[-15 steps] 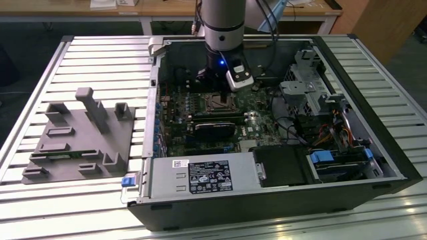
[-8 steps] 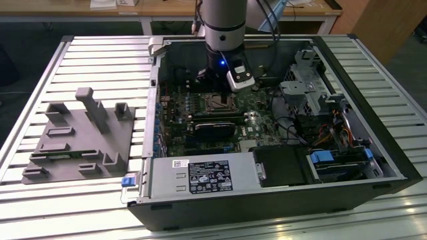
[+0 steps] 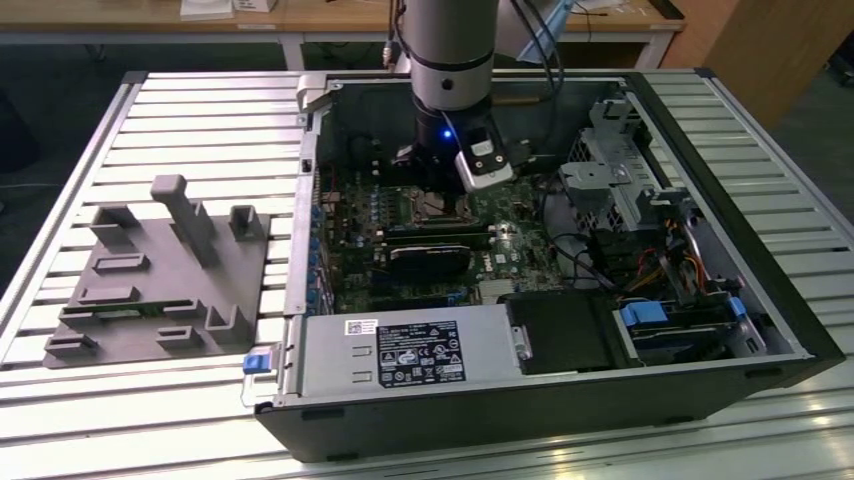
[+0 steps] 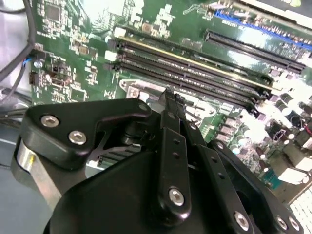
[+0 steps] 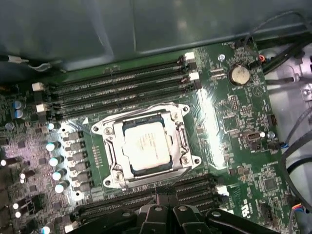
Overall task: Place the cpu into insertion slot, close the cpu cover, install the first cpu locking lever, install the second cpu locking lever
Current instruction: 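Install the second cpu locking lever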
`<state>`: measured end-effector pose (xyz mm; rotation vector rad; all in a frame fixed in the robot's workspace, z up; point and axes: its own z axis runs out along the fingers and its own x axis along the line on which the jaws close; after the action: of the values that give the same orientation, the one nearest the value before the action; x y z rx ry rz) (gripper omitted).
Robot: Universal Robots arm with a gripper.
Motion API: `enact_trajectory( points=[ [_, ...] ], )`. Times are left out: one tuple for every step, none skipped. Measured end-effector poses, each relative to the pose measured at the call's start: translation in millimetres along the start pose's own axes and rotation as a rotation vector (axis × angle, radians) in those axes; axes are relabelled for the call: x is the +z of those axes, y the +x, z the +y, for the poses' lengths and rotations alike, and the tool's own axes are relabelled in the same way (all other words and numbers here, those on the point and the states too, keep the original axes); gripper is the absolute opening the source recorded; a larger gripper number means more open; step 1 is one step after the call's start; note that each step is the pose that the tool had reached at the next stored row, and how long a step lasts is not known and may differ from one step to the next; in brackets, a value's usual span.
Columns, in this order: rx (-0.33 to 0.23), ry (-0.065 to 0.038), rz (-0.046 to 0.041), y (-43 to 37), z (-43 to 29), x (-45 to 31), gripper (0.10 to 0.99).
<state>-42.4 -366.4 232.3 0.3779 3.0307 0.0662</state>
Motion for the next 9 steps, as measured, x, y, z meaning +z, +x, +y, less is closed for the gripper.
enact_trajectory(
  points=[
    [0.000,0.000,0.0000,1.5,-0.6,0.3,0.106],
    [0.000,0.000,0.0000,3.7,-1.4,0.6,0.106],
    [0.000,0.000,0.0000,6.8,-2.4,1.0,0.106],
    [-0.001,0.000,-0.0002,9.6,-3.3,1.5,0.106],
    [-0.001,-0.001,-0.0003,11.7,-4.1,2.1,0.106],
    [-0.003,-0.001,-0.0002,13.1,-5.0,2.7,0.106],
    [-0.005,-0.001,-0.0001,14.2,-5.9,3.5,0.106],
    [-0.007,-0.003,0.0000,15.0,-6.8,4.2,0.106],
    [-0.009,-0.005,0.0002,15.8,-7.9,5.0,0.106]
  ],
)
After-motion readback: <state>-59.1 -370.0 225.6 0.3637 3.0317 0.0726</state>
